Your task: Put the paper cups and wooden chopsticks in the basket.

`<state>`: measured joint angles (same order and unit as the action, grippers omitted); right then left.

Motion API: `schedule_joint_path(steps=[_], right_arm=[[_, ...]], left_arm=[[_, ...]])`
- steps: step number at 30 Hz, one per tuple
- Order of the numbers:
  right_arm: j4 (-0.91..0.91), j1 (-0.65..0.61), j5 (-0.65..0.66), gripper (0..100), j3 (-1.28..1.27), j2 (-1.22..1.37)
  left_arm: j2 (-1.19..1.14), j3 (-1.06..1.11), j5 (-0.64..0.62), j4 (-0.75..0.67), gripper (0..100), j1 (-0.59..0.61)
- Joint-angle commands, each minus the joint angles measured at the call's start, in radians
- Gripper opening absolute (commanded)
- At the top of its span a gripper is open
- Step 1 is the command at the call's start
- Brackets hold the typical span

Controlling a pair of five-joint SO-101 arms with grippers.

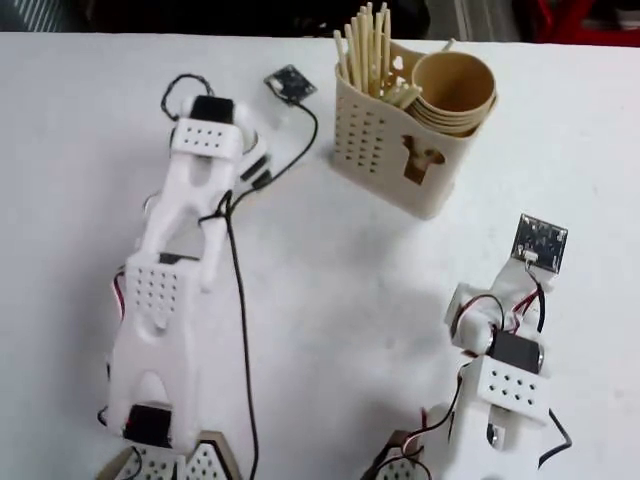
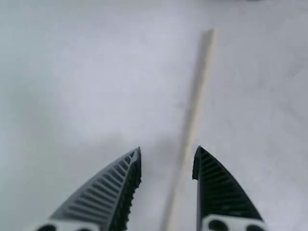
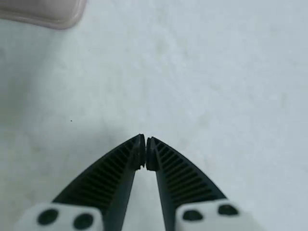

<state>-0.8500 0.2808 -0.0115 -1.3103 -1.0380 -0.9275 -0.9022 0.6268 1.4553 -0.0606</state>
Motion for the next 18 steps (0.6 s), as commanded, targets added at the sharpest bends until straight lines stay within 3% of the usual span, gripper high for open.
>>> schedule_joint_path(steps=[1, 8, 18], right_arm=[[0.013, -0.01, -0.003, 2.1, 0.006, -0.008], [0.062, -0.058, -0.003, 2.1, -0.032, -0.016], [0.113, -0.056, -0.003, 1.9, -0.058, -0.016]], left_arm=[[-0.028, -0.04, 0.012, -0.025, 18, -0.024], [-0.085, -0.04, 0.097, -0.032, 16, -0.036], [-0.185, -0.04, 0.097, -0.089, 11, -0.036]])
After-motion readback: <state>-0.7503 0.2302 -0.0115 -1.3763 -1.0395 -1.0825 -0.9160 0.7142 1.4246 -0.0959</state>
